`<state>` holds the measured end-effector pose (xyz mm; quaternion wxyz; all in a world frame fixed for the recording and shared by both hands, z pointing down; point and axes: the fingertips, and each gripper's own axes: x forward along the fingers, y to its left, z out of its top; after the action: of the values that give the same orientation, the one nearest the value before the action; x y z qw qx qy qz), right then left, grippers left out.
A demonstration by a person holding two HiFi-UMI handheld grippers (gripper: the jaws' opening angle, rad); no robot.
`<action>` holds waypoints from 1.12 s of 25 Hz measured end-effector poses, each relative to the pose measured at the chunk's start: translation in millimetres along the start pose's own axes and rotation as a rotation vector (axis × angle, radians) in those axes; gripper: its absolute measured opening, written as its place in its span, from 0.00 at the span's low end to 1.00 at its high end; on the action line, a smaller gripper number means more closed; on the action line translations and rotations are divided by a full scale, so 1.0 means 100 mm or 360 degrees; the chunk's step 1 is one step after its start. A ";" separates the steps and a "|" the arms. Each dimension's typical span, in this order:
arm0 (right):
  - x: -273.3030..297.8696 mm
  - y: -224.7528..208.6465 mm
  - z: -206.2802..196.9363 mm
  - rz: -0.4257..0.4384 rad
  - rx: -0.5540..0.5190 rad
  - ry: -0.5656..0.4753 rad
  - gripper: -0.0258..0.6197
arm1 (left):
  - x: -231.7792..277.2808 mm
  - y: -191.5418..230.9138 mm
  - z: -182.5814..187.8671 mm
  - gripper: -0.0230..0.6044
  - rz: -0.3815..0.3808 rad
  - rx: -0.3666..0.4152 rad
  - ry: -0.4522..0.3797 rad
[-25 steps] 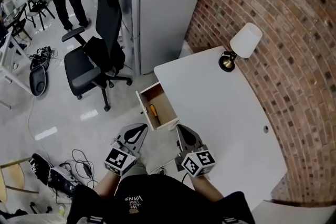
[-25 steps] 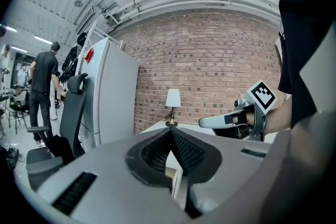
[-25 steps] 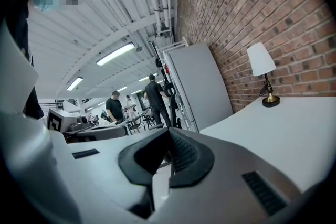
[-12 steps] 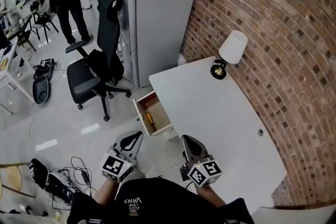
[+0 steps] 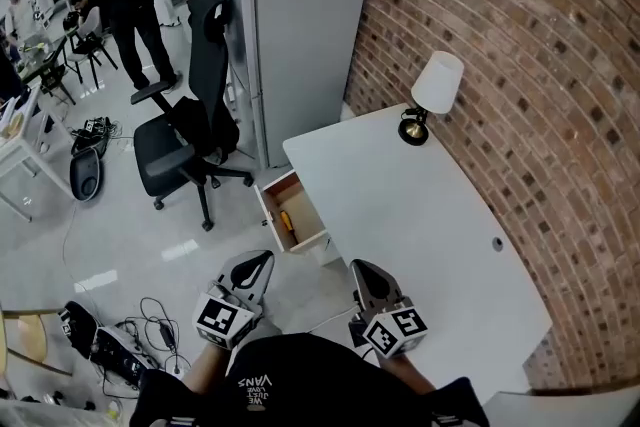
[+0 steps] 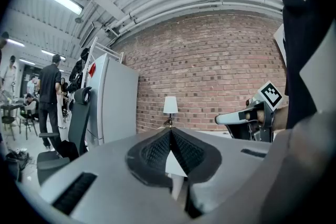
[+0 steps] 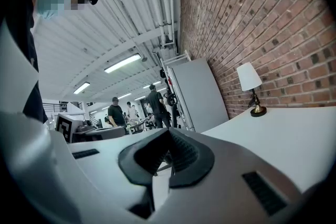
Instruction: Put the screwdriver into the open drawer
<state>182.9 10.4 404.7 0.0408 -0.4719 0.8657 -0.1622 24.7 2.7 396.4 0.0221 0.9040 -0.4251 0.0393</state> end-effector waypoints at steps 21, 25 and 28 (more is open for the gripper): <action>-0.18 0.00 -0.02 -0.0029 -0.0038 0.0010 0.04 | -0.02 -0.24 0.03 0.05 -0.0063 0.0004 -0.0002; -0.19 -0.01 -0.03 -0.0041 -0.0042 0.0011 0.04 | -0.02 -0.25 0.00 0.05 -0.0066 -0.0001 -0.0004; -0.18 -0.02 -0.03 -0.0050 -0.0040 0.0013 0.04 | -0.01 -0.24 -0.01 0.05 -0.0068 -0.0009 -0.0001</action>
<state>193.6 25.0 407.0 0.0289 -0.4852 0.8603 -0.1538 42.5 19.2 396.7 0.0255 0.9129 -0.4058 0.0373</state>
